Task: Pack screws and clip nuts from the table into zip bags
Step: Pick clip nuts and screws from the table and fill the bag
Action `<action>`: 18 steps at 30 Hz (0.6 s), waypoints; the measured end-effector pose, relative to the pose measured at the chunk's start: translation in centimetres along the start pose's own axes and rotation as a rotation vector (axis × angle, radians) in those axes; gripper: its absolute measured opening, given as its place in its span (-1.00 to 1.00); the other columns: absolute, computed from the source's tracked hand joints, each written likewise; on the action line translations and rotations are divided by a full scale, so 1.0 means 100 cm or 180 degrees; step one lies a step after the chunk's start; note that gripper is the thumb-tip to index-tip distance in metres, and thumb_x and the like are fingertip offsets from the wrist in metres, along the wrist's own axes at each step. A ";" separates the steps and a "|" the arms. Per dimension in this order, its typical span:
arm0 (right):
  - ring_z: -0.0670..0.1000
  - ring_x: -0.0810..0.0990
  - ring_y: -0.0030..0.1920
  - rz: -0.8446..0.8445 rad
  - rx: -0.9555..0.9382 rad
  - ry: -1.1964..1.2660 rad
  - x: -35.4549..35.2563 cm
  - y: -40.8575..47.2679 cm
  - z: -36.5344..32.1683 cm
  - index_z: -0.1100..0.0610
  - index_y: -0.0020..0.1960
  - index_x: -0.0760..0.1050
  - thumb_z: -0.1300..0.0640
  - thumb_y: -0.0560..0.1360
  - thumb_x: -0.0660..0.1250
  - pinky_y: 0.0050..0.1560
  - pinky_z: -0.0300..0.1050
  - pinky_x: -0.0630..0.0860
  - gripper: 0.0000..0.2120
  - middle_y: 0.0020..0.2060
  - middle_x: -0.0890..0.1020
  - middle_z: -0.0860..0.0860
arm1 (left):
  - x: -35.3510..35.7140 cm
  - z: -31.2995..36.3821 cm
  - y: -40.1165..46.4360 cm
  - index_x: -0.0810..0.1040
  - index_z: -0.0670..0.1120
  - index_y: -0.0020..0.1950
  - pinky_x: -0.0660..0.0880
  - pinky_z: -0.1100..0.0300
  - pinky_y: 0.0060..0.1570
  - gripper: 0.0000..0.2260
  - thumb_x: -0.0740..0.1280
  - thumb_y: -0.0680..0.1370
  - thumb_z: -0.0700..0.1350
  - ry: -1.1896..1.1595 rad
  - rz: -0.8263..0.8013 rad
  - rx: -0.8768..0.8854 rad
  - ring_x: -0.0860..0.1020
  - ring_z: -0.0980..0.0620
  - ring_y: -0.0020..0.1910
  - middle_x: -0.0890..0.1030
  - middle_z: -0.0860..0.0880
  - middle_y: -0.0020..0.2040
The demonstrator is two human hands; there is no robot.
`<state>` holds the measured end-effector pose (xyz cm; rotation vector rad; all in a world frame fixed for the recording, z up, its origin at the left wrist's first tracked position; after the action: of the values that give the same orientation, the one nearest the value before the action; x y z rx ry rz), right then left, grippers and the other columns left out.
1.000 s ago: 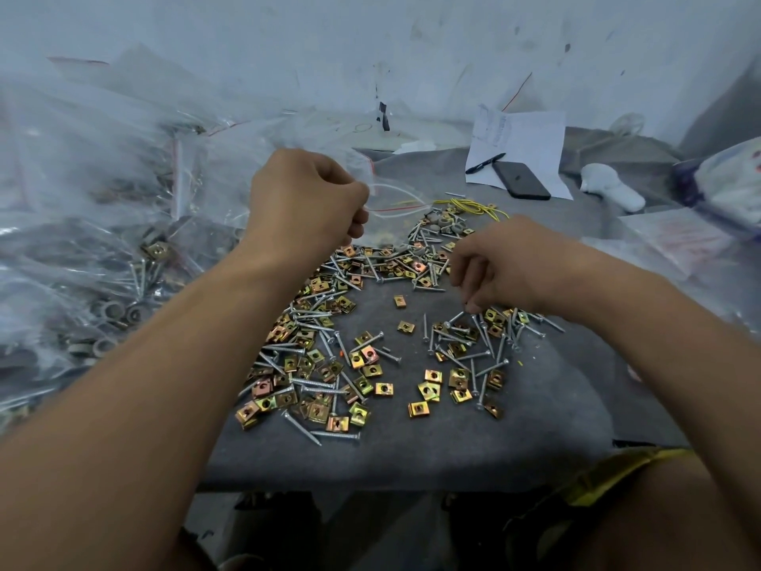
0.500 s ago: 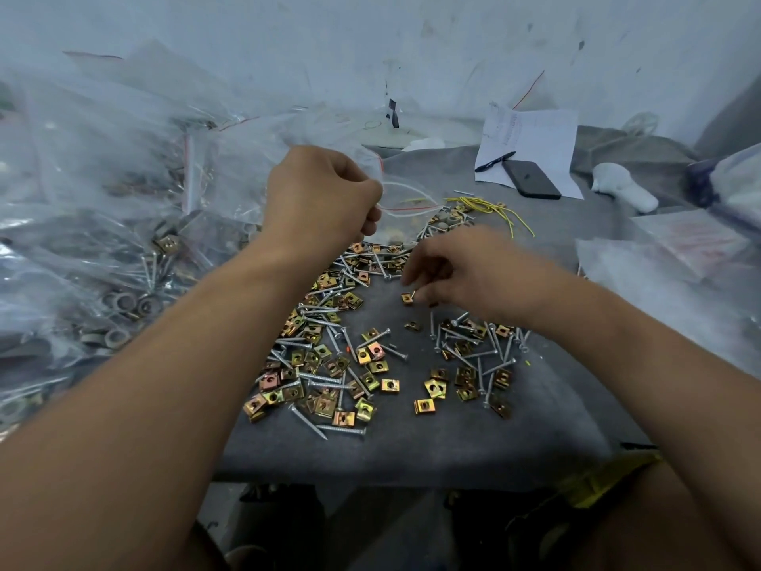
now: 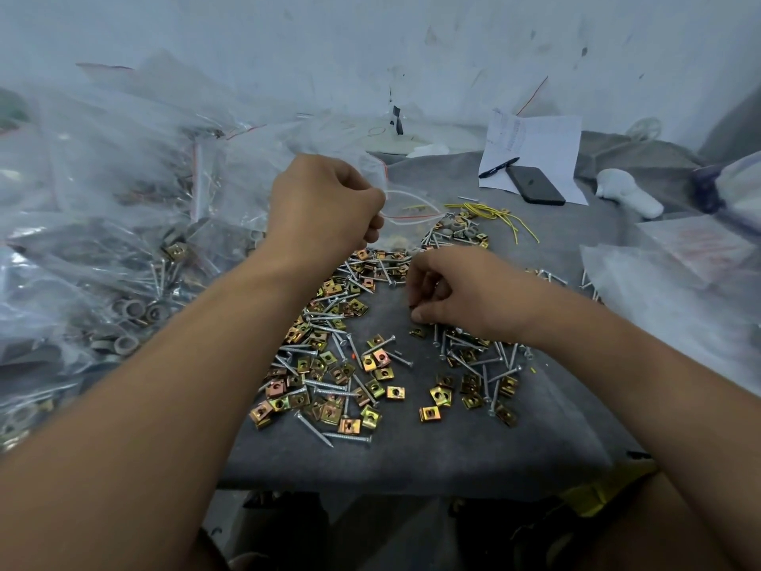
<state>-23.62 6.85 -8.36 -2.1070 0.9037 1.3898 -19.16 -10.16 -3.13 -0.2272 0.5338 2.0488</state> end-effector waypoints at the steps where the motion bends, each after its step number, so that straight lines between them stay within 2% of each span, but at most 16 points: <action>1: -0.21 0.56 -0.18 0.0013 -0.0032 -0.0040 -0.001 -0.001 0.000 -0.08 -0.08 0.56 0.09 0.48 0.55 -0.22 -0.36 0.43 -0.83 -0.16 0.61 -0.16 | 0.000 0.000 0.000 0.70 -0.18 -0.13 0.70 0.13 -0.27 -0.88 0.44 0.59 -0.22 -0.0003 -0.0003 0.0001 0.73 -0.03 -0.33 0.73 -0.10 -0.31; 3: -0.27 0.56 -0.20 0.0010 -0.0095 -0.0011 -0.002 -0.003 -0.002 -0.08 -0.09 0.55 0.10 0.50 0.54 -0.27 -0.46 0.40 -0.83 -0.19 0.61 -0.18 | 0.001 -0.001 0.000 0.70 -0.18 -0.14 0.68 0.15 -0.29 -0.88 0.44 0.59 -0.22 0.0009 -0.0012 -0.0015 0.73 -0.03 -0.33 0.73 -0.09 -0.31; 5: -0.30 0.55 -0.19 0.0099 -0.0172 0.0141 -0.010 -0.005 -0.004 -0.09 -0.10 0.55 0.11 0.50 0.54 -0.23 -0.49 0.40 -0.82 -0.20 0.62 -0.18 | 0.001 -0.001 -0.001 0.70 -0.17 -0.14 0.69 0.15 -0.28 -0.88 0.44 0.60 -0.22 0.0012 -0.0023 -0.0018 0.73 -0.02 -0.33 0.73 -0.09 -0.31; 11: -0.20 0.59 -0.16 0.0367 -0.0133 0.0258 -0.024 -0.009 0.004 -0.05 -0.04 0.65 0.13 0.47 0.57 -0.19 -0.44 0.43 -0.85 -0.18 0.66 -0.15 | 0.000 0.000 -0.001 0.70 -0.19 -0.14 0.73 0.04 -0.22 -0.88 0.44 0.59 -0.23 -0.0043 -0.0049 -0.0026 0.74 -0.09 -0.29 0.73 -0.12 -0.30; 15: -0.20 0.61 -0.16 0.0326 -0.0052 0.0221 -0.024 -0.007 0.010 -0.06 0.11 0.68 0.16 0.48 0.56 -0.14 -0.42 0.50 -0.76 -0.14 0.69 -0.14 | 0.000 -0.001 0.001 0.70 -0.19 -0.16 0.73 0.03 -0.23 -0.87 0.44 0.58 -0.23 -0.0062 -0.0050 -0.0022 0.74 -0.10 -0.29 0.73 -0.11 -0.31; 18: -0.18 0.59 -0.10 0.0190 -0.0209 -0.0098 -0.017 -0.004 -0.002 -0.08 0.19 0.67 0.11 0.47 0.56 -0.12 -0.44 0.45 -0.69 -0.05 0.66 -0.16 | 0.000 -0.001 0.002 0.70 -0.18 -0.16 0.73 0.04 -0.24 -0.87 0.44 0.57 -0.23 -0.0059 -0.0036 -0.0038 0.74 -0.10 -0.30 0.73 -0.11 -0.32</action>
<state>-23.65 7.50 -6.74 -2.1165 0.9278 1.4969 -19.29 -10.29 -3.16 -0.2175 0.5078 2.0418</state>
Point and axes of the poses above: each hand's wrist, its own y-axis towards the middle knuckle, its own x-axis out of the palm, z = x × y, the point moved 7 cm from there along y, towards the middle knuckle
